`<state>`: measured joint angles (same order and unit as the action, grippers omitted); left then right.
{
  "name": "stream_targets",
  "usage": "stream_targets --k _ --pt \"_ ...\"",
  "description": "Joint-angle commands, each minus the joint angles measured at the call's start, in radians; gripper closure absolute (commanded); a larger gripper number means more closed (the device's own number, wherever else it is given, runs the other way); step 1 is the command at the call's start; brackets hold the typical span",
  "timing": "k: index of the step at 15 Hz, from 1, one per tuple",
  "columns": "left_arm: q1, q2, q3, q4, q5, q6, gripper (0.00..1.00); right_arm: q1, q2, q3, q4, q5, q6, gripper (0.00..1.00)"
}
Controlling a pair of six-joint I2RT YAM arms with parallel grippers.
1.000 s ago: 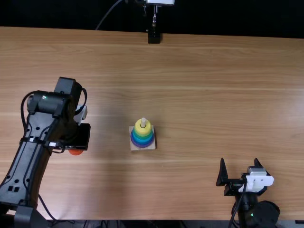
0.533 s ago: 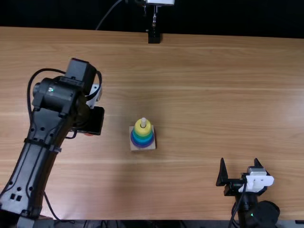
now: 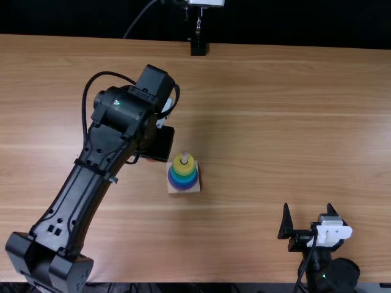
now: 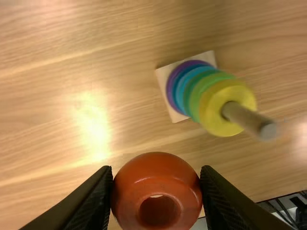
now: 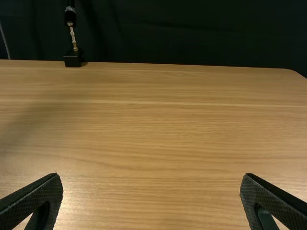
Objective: Build the Hanoi tower: stack the rings onto the peg from bottom to top in this color order: purple, dark blue, light blue, dark green, light green, yellow, orange.
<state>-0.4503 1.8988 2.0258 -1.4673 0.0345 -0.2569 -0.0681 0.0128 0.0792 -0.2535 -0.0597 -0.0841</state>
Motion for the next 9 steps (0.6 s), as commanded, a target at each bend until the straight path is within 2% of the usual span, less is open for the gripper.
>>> stream_targets --k 1,3,7,9 --pt "-0.027 0.037 0.057 0.002 0.006 -0.062 1.00 -0.007 -0.013 -0.062 -0.072 -0.008 -0.004 0.00" --pt "-0.062 0.062 0.083 0.011 0.008 -0.098 1.00 -0.007 -0.013 -0.062 -0.072 -0.008 -0.004 0.00" --pt "-0.111 0.106 0.129 0.017 0.008 -0.100 1.00 -0.007 -0.013 -0.062 -0.072 -0.008 -0.004 0.00" --pt "-0.116 0.112 0.142 0.017 0.008 -0.100 1.00 -0.007 -0.013 -0.062 -0.072 -0.008 -0.004 0.00"
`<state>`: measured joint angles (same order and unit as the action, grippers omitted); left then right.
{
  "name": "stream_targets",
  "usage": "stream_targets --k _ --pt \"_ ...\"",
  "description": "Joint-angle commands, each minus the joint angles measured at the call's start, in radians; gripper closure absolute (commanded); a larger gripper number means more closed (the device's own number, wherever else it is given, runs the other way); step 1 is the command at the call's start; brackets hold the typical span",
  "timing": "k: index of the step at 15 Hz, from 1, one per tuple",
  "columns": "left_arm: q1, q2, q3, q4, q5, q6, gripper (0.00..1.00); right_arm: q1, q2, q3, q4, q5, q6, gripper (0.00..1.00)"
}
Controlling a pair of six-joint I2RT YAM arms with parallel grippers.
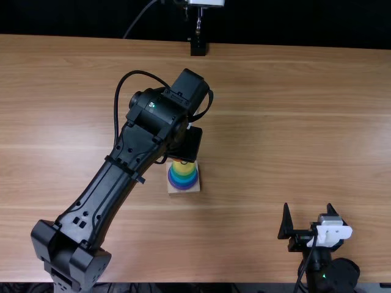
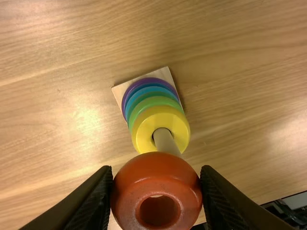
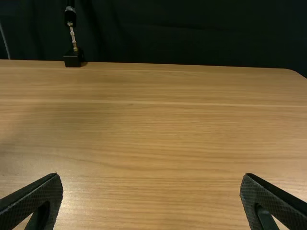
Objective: Build the Hanoi tower: stack the rings onto the peg from bottom to top in this color order: purple, dark blue, light blue, dark green, light green, yellow, orange.
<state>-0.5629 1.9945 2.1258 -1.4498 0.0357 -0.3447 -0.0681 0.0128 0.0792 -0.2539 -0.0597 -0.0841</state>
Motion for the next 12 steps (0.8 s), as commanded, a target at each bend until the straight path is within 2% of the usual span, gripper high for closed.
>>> stream_targets --k 1,5,8,12 --pt "-0.008 0.017 0.042 -0.001 0.007 -0.012 1.00 -0.007 -0.013 -0.062 -0.071 -0.008 -0.004 0.00" --pt "-0.025 0.040 0.043 -0.001 0.007 -0.014 1.00 -0.007 -0.013 -0.062 -0.071 -0.008 -0.004 0.00" --pt "-0.034 0.047 0.063 -0.001 0.007 -0.049 1.00 -0.007 -0.013 -0.062 -0.071 -0.008 -0.004 0.00" --pt "-0.040 0.049 0.060 -0.001 0.007 -0.053 1.00 -0.007 -0.013 -0.062 -0.071 -0.008 -0.004 0.00"
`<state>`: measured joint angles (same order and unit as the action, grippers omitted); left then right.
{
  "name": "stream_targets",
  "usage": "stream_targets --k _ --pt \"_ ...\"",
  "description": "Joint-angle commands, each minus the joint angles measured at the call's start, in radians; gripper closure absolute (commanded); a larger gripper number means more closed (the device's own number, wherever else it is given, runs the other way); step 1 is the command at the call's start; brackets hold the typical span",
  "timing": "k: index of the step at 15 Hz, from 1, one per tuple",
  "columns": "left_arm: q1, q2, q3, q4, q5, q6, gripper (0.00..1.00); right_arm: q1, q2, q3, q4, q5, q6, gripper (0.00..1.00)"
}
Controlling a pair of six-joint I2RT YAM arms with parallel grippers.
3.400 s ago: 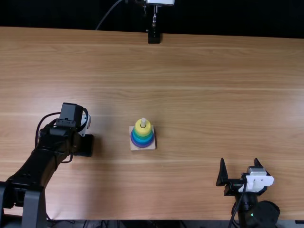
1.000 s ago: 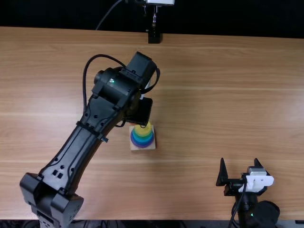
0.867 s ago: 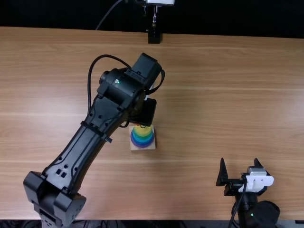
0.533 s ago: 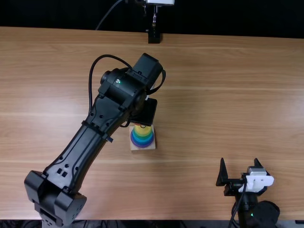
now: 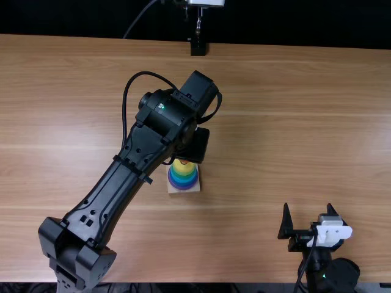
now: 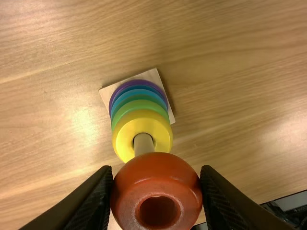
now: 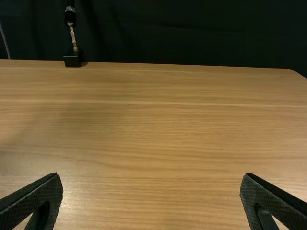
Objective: Build the Hanoi tower: stack the rings onto the peg from bottom to top in this color order: purple, dark blue, light blue, dark green, light green, yellow, orange.
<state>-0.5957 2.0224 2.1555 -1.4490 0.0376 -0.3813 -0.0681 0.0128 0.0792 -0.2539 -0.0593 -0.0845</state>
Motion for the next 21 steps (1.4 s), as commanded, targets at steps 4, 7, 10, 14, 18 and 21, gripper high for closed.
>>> stream_targets --k 4,7,10,14,18,21 --pt "-0.004 0.021 0.020 -0.001 0.005 -0.016 0.93 -0.007 -0.013 -0.062 -0.071 -0.009 -0.004 0.00" --pt "0.004 0.021 0.018 -0.001 0.005 -0.013 0.92 -0.007 -0.013 -0.062 -0.071 -0.009 -0.004 0.00" --pt "0.008 0.021 0.015 -0.001 0.005 -0.013 0.92 -0.007 -0.013 -0.062 -0.071 -0.009 -0.004 0.00" --pt "0.017 0.021 0.000 0.000 0.005 -0.011 0.93 -0.007 -0.013 -0.062 -0.071 -0.009 -0.004 0.00" --pt "0.028 0.021 -0.020 0.000 0.005 -0.011 0.92 -0.007 -0.013 -0.062 -0.071 -0.009 -0.004 0.00" --pt "0.033 0.021 -0.028 0.000 0.005 -0.011 0.60 -0.007 -0.013 -0.062 -0.071 -0.009 -0.004 0.00"
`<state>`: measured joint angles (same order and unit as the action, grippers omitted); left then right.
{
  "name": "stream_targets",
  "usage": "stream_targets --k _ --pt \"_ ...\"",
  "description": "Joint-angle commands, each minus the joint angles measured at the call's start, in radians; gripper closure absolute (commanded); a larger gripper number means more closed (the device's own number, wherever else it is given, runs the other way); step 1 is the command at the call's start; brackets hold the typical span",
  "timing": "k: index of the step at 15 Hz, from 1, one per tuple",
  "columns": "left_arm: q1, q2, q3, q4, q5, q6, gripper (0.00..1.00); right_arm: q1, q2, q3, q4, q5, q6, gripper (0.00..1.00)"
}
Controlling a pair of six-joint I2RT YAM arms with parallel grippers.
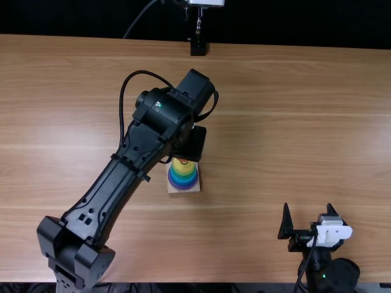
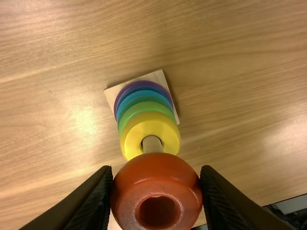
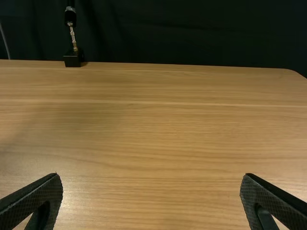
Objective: Build the Hanoi tower: stack the rings onto the peg from bottom to top in this color order: purple, dark blue, light blue, dark green, light green, yellow, orange.
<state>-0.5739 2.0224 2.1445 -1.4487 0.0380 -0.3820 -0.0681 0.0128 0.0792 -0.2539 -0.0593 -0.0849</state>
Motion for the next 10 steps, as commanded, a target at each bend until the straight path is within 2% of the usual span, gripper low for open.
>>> stream_targets --k 1,2,3,10 --pt "0.011 0.021 -0.017 0.000 0.003 -0.010 0.38 -0.007 -0.013 -0.062 -0.071 -0.009 -0.003 0.00" --pt "0.011 0.021 -0.018 0.000 0.004 -0.010 0.13 -0.007 -0.013 -0.062 -0.071 -0.009 -0.003 0.00" --pt "0.011 0.021 -0.026 0.000 0.006 -0.010 0.00 -0.007 -0.013 -0.062 -0.071 -0.009 -0.003 0.00" --pt "0.012 0.015 -0.049 0.007 0.004 -0.012 0.00 -0.007 -0.013 -0.062 -0.071 -0.009 -0.003 0.00"
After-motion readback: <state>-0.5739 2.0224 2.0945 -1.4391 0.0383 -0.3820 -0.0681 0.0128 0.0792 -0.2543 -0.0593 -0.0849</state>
